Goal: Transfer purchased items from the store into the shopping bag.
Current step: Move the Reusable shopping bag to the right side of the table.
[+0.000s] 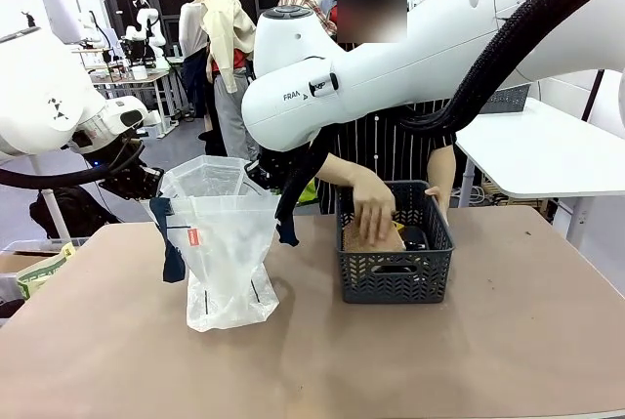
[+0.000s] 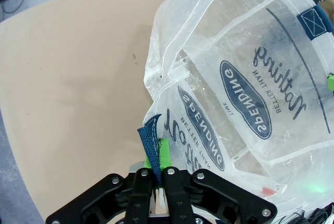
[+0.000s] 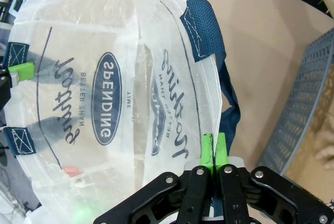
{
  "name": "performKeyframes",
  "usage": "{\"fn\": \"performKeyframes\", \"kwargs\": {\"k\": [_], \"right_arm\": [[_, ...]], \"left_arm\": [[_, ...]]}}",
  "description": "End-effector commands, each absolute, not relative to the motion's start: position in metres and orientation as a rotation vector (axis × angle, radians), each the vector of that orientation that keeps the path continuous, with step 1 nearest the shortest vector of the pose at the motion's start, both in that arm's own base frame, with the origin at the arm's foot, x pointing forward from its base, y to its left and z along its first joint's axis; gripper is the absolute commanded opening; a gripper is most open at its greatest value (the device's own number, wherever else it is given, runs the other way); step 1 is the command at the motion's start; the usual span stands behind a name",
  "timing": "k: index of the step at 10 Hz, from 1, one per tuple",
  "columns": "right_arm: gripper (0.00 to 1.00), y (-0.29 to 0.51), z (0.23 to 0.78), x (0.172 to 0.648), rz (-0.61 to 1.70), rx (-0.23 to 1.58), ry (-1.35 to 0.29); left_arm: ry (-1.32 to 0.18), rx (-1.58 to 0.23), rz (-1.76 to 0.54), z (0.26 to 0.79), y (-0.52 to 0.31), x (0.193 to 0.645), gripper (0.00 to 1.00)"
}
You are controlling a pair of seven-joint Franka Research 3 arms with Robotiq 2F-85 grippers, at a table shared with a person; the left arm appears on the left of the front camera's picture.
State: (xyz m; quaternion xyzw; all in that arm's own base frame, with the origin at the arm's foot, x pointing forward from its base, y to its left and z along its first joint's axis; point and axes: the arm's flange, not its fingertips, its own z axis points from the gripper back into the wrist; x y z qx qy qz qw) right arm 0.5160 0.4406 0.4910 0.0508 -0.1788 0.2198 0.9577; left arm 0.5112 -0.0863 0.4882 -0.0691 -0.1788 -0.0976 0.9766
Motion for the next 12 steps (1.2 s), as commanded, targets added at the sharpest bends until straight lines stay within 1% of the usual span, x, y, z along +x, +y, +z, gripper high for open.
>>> {"fn": "performKeyframes", "kwargs": {"k": [1, 12], "right_arm": [[0.00, 0.4403, 0.4915, 0.5161, 0.426, 0.100, -0.367], [0.00, 0.4403, 0.4915, 0.5161, 0.426, 0.100, -0.367]], "left_arm": [[-0.362, -0.125, -0.182, 0.4900, -0.0850, 0.5077, 0.00], [-0.362, -0.125, -0.182, 0.4900, -0.0850, 0.5077, 0.00]]}}
